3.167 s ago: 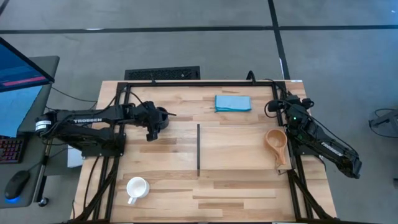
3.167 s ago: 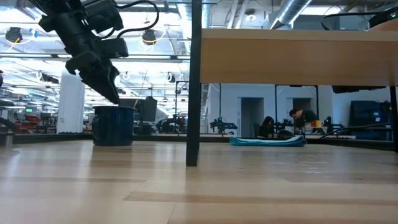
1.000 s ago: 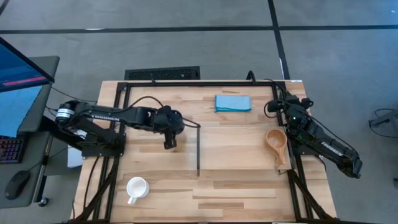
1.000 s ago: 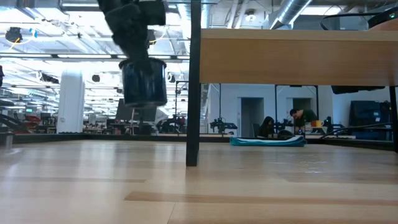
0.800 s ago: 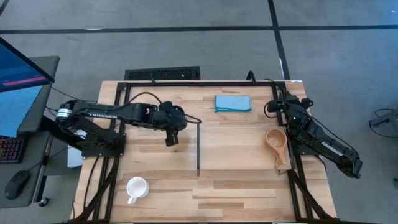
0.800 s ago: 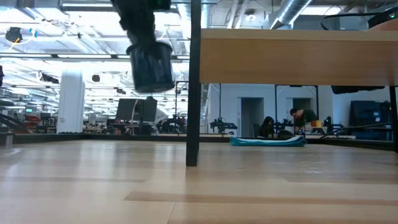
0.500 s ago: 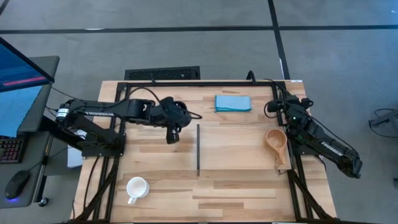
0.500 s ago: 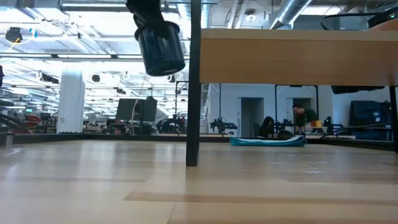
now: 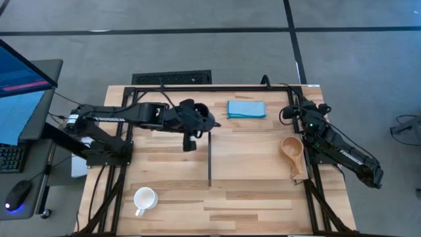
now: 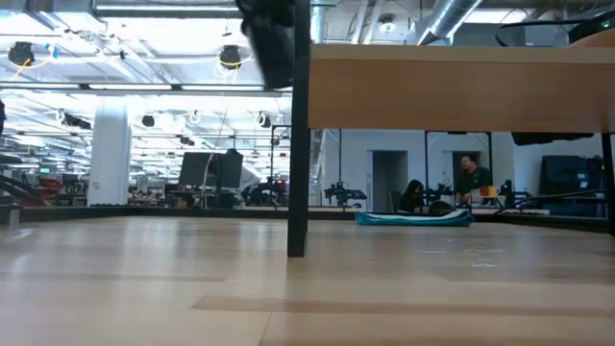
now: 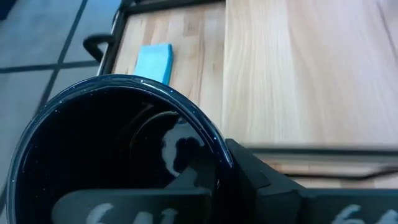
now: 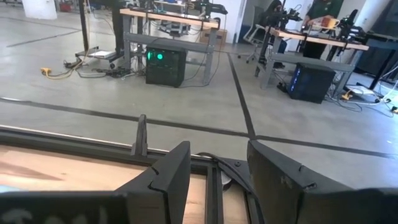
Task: Stack small to large cups/mugs on shelf
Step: Put the black mug on the shelf
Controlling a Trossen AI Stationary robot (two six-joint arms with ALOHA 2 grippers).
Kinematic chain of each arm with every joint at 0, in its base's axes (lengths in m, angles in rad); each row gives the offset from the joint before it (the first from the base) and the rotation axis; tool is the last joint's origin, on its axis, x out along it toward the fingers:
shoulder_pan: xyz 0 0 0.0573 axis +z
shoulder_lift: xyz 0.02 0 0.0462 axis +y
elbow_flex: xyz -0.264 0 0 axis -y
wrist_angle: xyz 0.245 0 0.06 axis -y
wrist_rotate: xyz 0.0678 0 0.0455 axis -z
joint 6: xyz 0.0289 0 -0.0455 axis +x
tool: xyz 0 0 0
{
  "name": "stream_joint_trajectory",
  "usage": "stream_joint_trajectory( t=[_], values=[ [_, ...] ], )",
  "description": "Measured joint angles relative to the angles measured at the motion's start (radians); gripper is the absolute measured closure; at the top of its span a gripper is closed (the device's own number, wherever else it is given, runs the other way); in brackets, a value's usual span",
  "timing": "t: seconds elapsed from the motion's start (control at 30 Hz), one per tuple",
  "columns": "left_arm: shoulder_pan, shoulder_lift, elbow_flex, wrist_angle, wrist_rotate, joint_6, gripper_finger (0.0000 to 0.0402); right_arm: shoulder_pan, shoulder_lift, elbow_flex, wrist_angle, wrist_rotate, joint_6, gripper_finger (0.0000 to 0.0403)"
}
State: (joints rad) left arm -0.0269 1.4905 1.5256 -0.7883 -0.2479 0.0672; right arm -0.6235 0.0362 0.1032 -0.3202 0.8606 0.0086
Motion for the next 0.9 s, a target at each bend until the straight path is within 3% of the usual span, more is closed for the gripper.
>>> stream_joint_trajectory(
  t=[0.47, 0.9],
  values=[
    [-0.003, 0.282, 0.394, -0.171, 0.048, 0.069, 0.0397, 0.008, 0.003, 0.000, 0.000, -0.023, -0.008, 0.0221],
    [-0.060, 0.378, 0.473, -0.150, 0.107, -0.024, 0.0397, 0.008, 0.003, 0.000, 0.000, -0.023, -0.008, 0.0221]
  ],
)
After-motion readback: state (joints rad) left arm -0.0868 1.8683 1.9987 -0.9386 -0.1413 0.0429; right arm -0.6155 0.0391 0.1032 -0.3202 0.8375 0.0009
